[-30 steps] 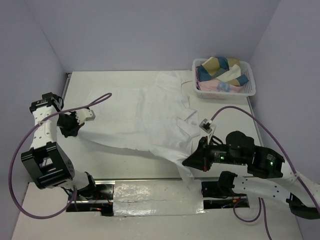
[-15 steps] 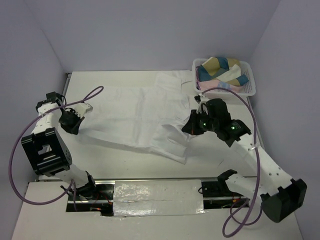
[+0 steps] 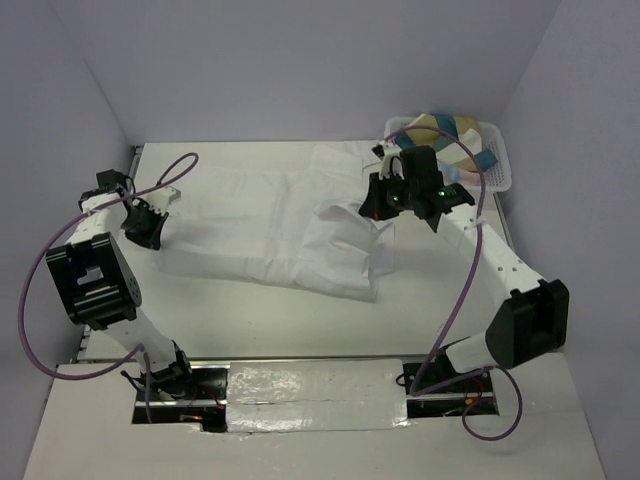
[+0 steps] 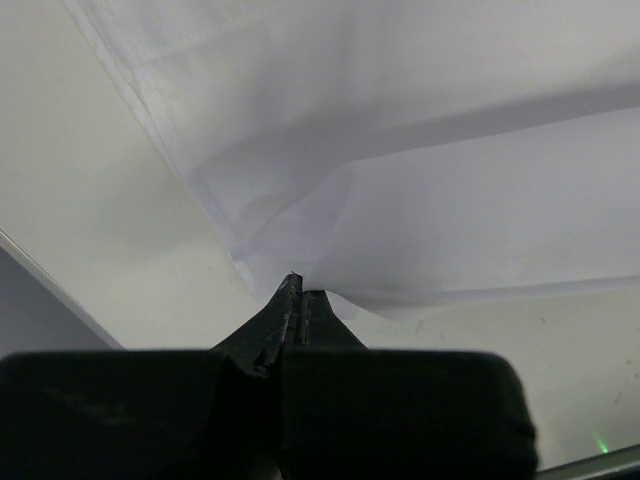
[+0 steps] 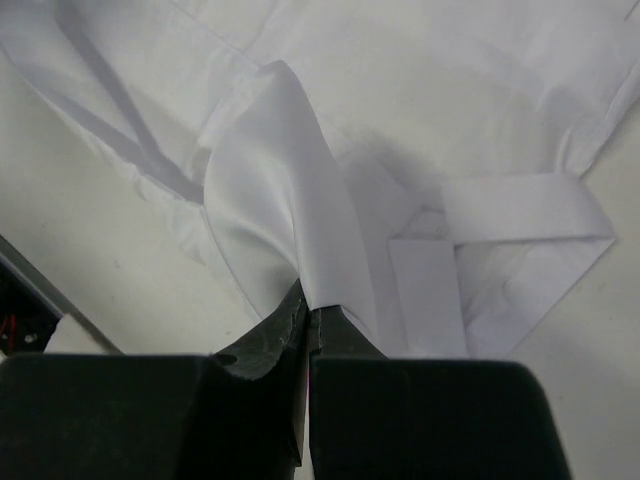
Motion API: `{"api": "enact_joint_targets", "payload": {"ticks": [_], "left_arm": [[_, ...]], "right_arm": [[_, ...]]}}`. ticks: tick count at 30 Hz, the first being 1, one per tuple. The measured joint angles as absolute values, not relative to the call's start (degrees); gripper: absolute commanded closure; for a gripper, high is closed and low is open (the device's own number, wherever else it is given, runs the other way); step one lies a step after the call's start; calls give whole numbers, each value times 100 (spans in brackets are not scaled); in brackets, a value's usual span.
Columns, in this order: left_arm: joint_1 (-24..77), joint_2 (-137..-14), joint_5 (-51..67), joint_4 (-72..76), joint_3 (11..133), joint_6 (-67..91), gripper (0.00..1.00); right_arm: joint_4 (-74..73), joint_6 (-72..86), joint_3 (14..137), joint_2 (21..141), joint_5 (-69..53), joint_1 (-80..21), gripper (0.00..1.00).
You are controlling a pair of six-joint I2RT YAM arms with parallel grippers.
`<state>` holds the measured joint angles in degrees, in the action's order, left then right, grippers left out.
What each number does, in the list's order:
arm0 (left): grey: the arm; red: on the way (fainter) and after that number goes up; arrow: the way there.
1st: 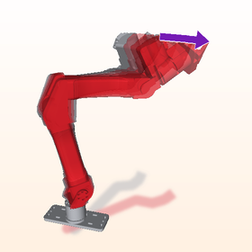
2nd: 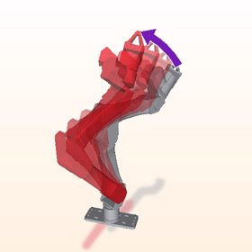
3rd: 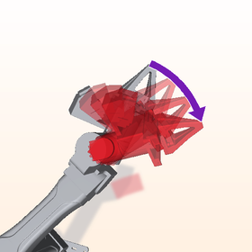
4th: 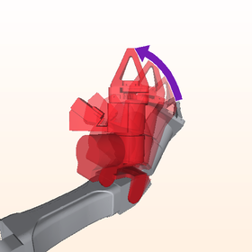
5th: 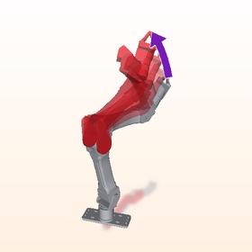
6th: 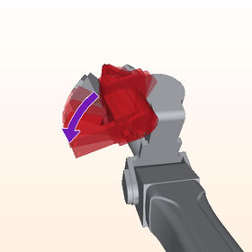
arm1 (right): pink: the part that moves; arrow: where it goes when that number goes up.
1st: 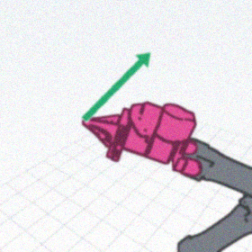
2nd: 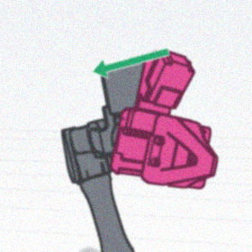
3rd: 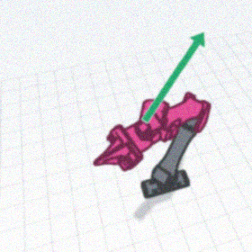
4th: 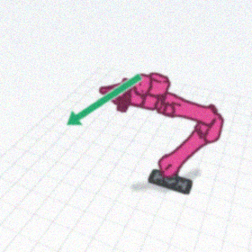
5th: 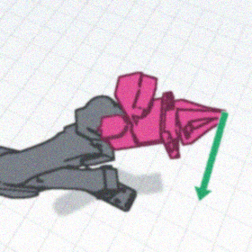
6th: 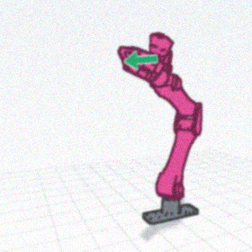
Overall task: Fold and stack the long sleeve shirts
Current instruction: Fold the shirt
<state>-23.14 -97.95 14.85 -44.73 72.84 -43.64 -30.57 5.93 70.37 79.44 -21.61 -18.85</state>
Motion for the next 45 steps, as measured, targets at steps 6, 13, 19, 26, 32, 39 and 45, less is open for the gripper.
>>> {"api": "enact_joint_targets", "payload": {"ticks": [6,13,19,26,32,39,45], "left_arm": [[-2064,-10167,1343,-4147,7778,-4115,100],[-1900,-10685,1149,-3931,8228,-3868,100],[-1861,-10958,941,-3883,8396,-3739,97],[-1717,-11146,698,-3736,8466,-3660,92],[-1656,-11146,661,-3774,8466,-3769,100],[-1673,-10449,550,-4125,7747,-4545,100],[-1745,-9583,384,-4668,7207,-5262,100]], "right_arm": [[-3170,158,8165,8687,-2080,-1848,100],[-3260,-137,8667,9319,-2014,-1831,100],[-3393,-158,9115,9883,-1933,-1774,100],[-3492,-178,9789,10447,-1868,-1763,100],[-3754,-303,9751,10536,-2032,-1763,100],[-3951,-340,8125,9074,-2477,-1772,100],[-4005,-290,7065,7249,-3046,-2106,100]]}}
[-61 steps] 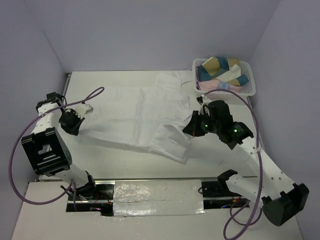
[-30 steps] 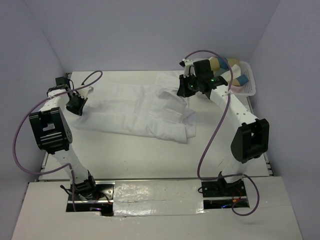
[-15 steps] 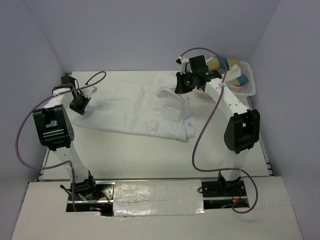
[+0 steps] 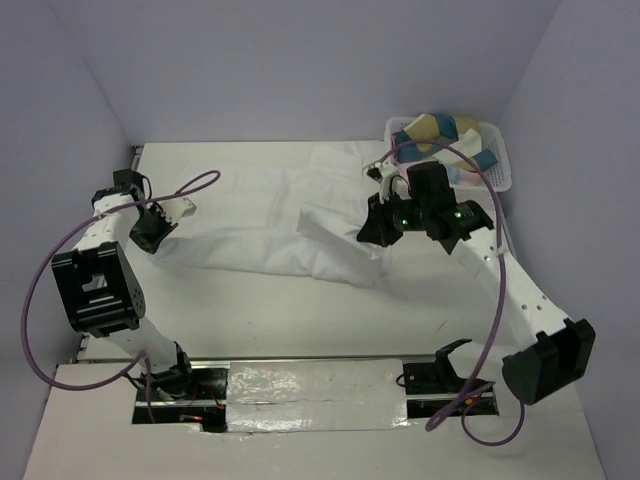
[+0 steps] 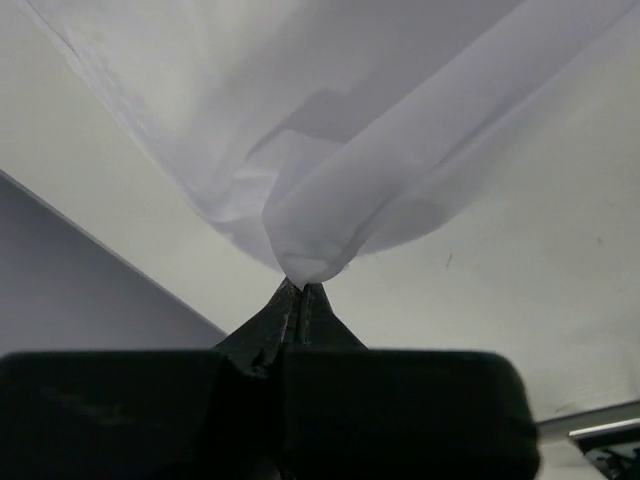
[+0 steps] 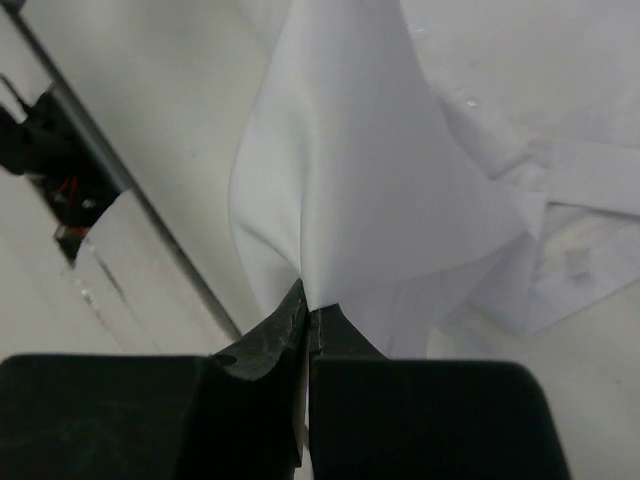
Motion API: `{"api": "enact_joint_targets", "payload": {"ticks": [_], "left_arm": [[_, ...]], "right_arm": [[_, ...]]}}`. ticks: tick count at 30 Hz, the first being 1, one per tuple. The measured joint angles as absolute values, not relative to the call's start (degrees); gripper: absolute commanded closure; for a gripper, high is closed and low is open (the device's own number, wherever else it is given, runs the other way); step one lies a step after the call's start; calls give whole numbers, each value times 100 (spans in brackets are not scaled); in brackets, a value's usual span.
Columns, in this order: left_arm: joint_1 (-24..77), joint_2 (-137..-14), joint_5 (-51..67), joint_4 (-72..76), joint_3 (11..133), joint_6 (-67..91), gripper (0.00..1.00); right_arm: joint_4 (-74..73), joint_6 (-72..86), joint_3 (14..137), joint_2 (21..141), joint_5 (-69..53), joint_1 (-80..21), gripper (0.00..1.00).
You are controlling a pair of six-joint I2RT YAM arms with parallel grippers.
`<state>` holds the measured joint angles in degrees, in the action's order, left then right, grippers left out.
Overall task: Fold and stack the long sleeve shirts
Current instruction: Fold the shirt
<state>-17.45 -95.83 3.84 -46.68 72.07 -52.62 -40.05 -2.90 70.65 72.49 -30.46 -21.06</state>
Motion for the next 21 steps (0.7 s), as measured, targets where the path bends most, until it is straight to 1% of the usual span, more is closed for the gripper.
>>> {"api": "enact_joint_targets", "payload": {"ticks": [3,9,17,21], "left_arm": [[-1852,-9419,301,-4851,7032,-5533,100],[-2034,-9400,198,-5105,6803,-5806,100],[-2034,-9417,235,-5111,6849,-5830,100],[-2032,-9583,390,-5019,7166,-5795,100]], "right_arm": [[-4069,-213,6604,6761,-3332,-2403,100],[-4370,-95,5870,6554,-3601,-2515,100],[-4567,-110,5859,5996,-3688,-2453,100],[-4543,-89,6064,6248,-3352,-2383,100]]}}
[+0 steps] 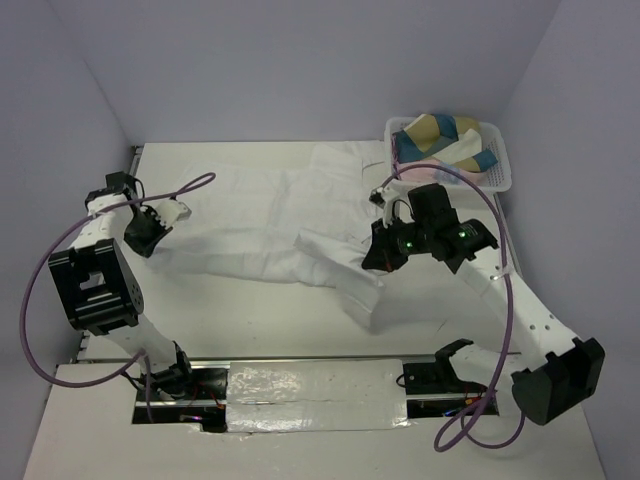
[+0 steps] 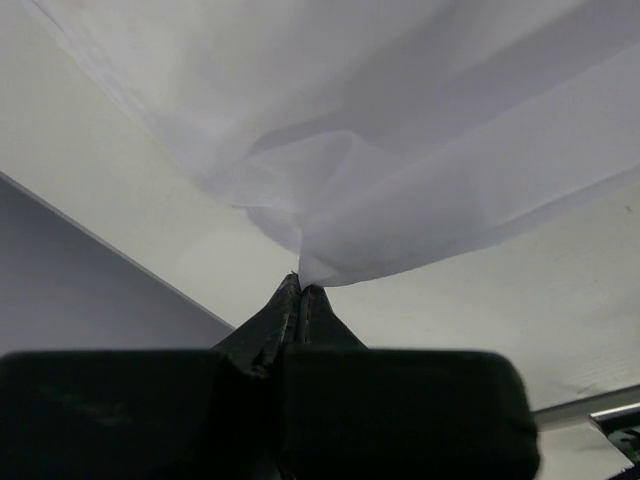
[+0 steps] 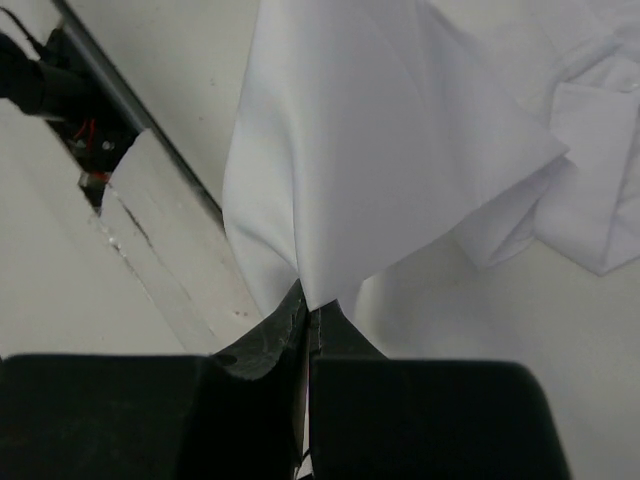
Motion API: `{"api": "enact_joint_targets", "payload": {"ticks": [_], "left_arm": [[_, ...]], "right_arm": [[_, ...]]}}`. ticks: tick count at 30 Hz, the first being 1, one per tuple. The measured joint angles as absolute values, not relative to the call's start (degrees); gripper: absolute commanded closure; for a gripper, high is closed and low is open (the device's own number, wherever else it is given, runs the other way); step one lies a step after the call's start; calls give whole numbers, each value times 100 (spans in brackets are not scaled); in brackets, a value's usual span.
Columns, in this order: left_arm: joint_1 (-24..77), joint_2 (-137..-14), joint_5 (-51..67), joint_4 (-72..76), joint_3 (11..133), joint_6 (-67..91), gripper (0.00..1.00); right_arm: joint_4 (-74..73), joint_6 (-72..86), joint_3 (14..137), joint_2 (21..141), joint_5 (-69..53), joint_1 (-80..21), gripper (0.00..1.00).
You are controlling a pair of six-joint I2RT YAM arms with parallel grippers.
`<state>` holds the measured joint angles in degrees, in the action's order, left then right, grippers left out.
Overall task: Fold and stack the long sleeve shirts
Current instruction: Fold the shirt
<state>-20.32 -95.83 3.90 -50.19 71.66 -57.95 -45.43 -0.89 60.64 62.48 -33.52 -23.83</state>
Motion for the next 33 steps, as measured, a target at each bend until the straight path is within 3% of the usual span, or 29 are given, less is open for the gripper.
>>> {"api": "enact_joint_targets", "payload": {"ticks": [17,20,24,29,33], "left_arm": [[-1710,-10652,204,-3776,7920,-5057,100],[-1710,-10822,169,-3717,8062,-4919,90],[-1682,-10954,167,-3642,8110,-4788,69],[-1623,-11056,47,-3468,8147,-4504,57],[-1597,-11334,-403,-3258,8484,-4134,48]], "right_arm": [[-3669,-115,7039,8514,-2587,-1710,100],[-3588,-137,7238,8809,-2598,-1660,100],[-3559,-202,7474,9181,-2689,-1649,97],[-3562,-215,7874,9745,-2703,-1649,88],[-3645,-108,8383,10274,-2464,-1625,76]]}}
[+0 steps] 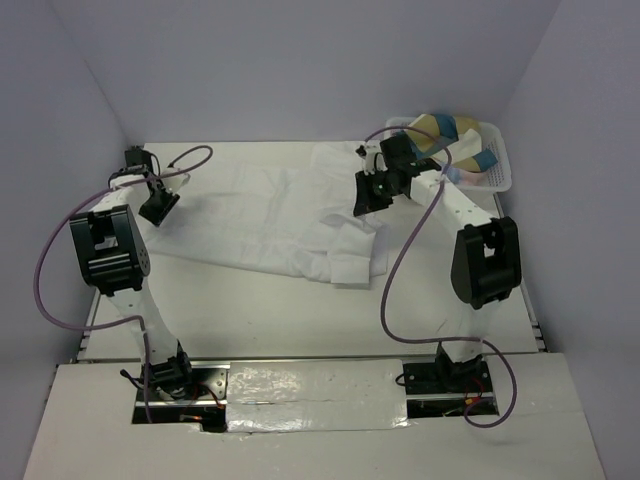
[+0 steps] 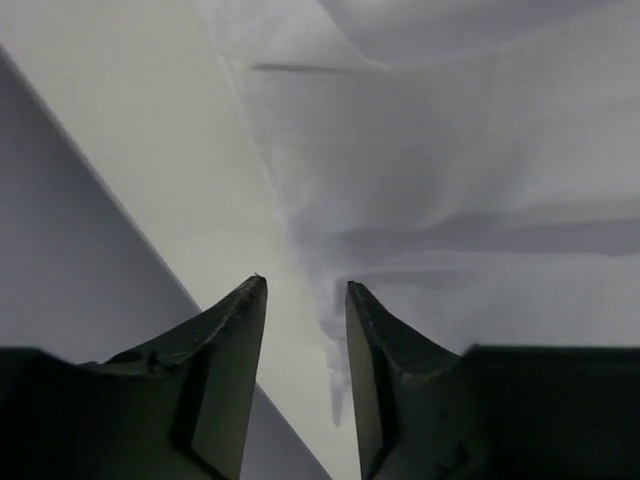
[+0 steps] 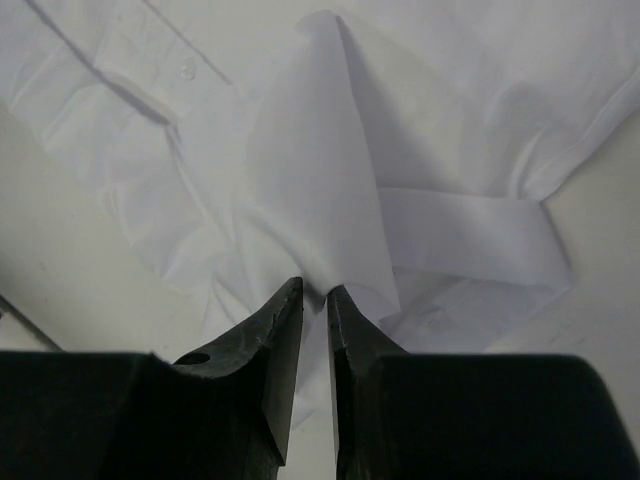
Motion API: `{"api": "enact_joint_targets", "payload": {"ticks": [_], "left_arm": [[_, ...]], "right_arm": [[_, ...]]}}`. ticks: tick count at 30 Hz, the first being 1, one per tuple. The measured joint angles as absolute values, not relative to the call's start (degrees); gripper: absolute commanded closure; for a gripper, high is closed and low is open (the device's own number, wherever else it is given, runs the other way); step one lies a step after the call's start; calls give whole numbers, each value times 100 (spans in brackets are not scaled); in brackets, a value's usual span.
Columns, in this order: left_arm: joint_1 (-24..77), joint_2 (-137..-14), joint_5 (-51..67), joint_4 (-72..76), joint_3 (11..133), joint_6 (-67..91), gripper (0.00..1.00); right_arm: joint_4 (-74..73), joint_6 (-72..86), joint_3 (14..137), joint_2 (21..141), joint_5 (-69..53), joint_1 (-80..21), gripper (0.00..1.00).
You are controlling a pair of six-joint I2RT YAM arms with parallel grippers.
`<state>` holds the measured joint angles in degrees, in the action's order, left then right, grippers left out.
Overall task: Fold and stack the long sleeve shirts
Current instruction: Fold the shirt
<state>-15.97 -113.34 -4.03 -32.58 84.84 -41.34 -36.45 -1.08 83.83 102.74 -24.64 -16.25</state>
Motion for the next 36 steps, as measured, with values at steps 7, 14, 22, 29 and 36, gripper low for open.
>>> {"api": "enact_joint_targets", "payload": {"ticks": [7,14,22,29,36], "left_arm": [[-1887,-11631,-600,-3153,9343,-3406,15],[-2445,-11616,270,-3632,10149,-3013,5],[-2657,-11048,1599,-4379,8774,-3356,1],[-2617,-11102,1369,-4160,8366,-3400,1],[-2620,-11102,1162,-3640,7926,-3271,5]], "right_arm": [[-3793,86,9223,10934,-1966,-1588,54],[-4010,344,9376,10960,-1505,-1586,35],[-3874,1087,7885,9177,-1170,-1579,16],[-3345,1815,5774,7942,-1605,-1570,16],[-2563,2622,4272,7948,-2185,-1649,15]]}}
